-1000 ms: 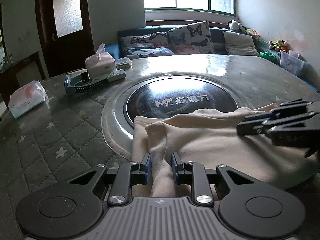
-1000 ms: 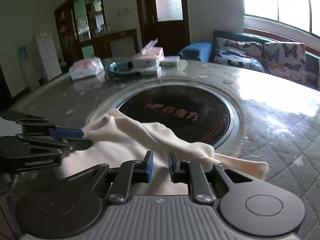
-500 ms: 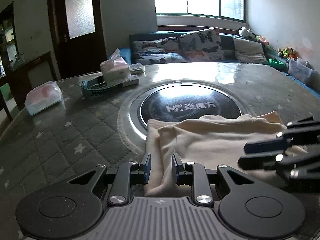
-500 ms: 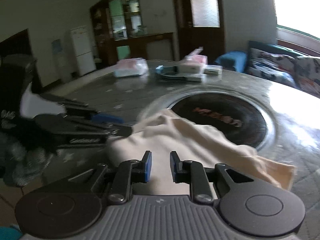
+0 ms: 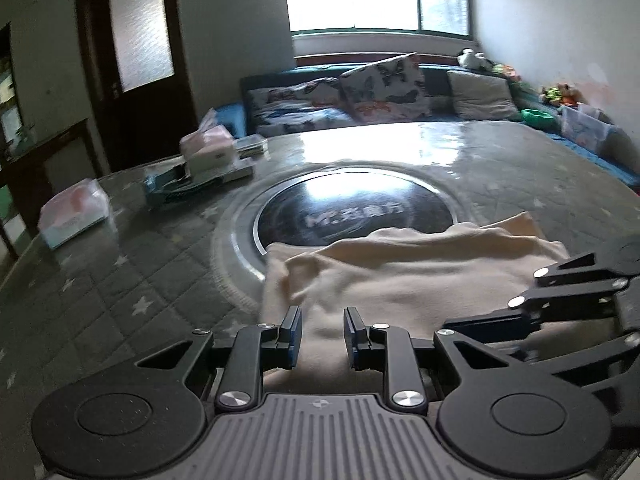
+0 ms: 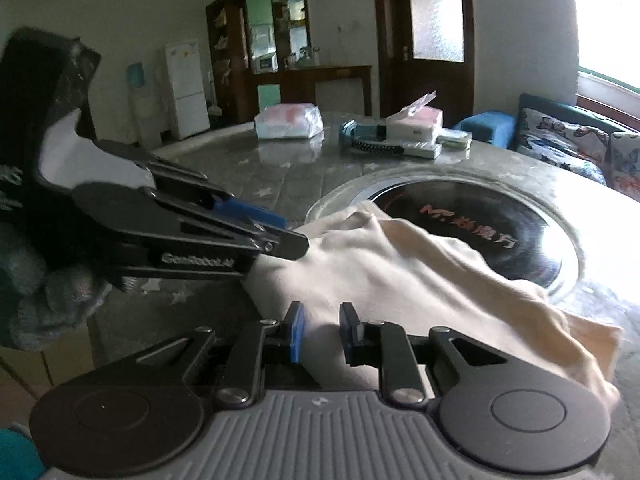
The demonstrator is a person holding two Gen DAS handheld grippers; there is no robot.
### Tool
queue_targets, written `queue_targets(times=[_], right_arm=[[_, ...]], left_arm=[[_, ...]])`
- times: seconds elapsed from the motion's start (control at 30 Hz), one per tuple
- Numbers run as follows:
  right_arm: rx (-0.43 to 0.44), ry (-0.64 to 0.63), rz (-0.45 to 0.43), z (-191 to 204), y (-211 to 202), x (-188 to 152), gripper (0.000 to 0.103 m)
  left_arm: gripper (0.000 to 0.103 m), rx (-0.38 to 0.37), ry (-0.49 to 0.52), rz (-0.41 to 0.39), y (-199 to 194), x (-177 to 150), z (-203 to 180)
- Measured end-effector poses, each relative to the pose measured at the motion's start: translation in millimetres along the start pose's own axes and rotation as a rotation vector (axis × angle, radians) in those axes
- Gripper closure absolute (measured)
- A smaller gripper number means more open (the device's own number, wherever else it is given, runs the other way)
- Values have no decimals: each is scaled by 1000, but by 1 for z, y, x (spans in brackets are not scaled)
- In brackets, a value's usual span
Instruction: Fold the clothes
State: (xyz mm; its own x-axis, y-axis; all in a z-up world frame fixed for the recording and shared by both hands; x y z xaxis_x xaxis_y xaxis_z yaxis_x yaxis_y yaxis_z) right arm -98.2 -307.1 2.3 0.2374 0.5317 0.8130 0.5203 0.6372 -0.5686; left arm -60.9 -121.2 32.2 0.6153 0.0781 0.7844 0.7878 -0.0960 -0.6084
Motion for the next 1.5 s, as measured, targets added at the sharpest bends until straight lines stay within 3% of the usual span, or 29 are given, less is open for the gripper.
queue_targets(times=[0.33, 0.6, 0.83, 1.03, 1.23, 1.5], right_arm=[[-129, 87, 27, -15, -57, -26, 84], [-194, 110, 82, -13, -50, -50, 84], [-245, 105, 55, -16, -64, -31, 83], [-316, 150, 96, -41, -51, -36, 82], [-312, 177, 115, -51, -45, -40, 82], [-343, 246, 145, -87, -21, -37, 82]], left_arm=[[77, -57, 58, 10, 5, -12, 0], [77, -76, 55, 7, 3, -17, 7], [77, -101, 48, -4, -3, -15, 10], [77, -122, 41, -5, -5, -18, 10], [75, -139, 33, -8, -7, -19, 11], [75, -90, -30, 12, 2, -13, 26]])
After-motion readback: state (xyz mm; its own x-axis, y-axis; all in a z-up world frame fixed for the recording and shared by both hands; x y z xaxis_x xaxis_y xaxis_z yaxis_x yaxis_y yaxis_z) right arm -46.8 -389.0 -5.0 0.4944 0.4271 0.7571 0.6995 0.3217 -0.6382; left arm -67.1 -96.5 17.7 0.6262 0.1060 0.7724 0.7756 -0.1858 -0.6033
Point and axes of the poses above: each gripper's, at about its wrist camera, not at the fingertips, and y roughly the way its jaws point, z to its left, x to its top, the point moved 2 cm from there along y, roughly the way its jaws point, and after that the axes turned 15 degrees about -y, right-handed, at the moved point
